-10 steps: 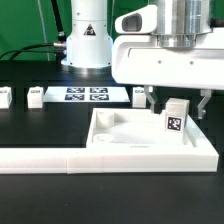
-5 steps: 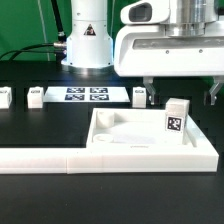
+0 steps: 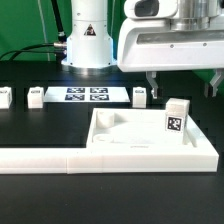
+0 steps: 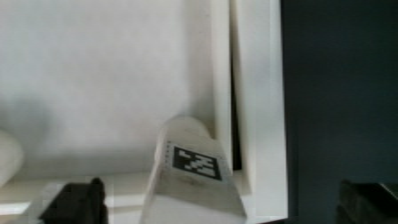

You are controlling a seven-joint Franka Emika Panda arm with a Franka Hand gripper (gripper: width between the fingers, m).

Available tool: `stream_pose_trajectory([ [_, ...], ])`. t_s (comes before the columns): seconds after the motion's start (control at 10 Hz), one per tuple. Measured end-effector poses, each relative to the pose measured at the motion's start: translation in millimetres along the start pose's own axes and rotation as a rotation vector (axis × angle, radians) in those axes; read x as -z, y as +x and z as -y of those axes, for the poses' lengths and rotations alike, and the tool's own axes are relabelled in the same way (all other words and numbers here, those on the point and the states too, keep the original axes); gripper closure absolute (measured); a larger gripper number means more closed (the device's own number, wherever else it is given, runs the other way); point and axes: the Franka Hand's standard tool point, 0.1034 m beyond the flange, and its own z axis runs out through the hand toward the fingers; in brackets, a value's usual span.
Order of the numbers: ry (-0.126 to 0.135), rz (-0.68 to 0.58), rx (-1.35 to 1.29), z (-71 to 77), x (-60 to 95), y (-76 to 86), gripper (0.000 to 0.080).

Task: Assemble square table

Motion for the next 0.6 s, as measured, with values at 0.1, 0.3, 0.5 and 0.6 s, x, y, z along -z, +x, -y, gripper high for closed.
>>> stream_pose_trajectory([
  [0.1,0.0,0.0,0.0,0.0,0.2,0.2,0.015],
  [0.3,0.0,0.0,-0.001,-0.5,-0.3,0.1,0.015],
  [0.5,-0.001,0.003,0.045,-2.5,-0.9,-1.4,0.015],
  [0.6,-0.001,0.012,0.122,-7.7,-1.6,-6.6,0.015],
])
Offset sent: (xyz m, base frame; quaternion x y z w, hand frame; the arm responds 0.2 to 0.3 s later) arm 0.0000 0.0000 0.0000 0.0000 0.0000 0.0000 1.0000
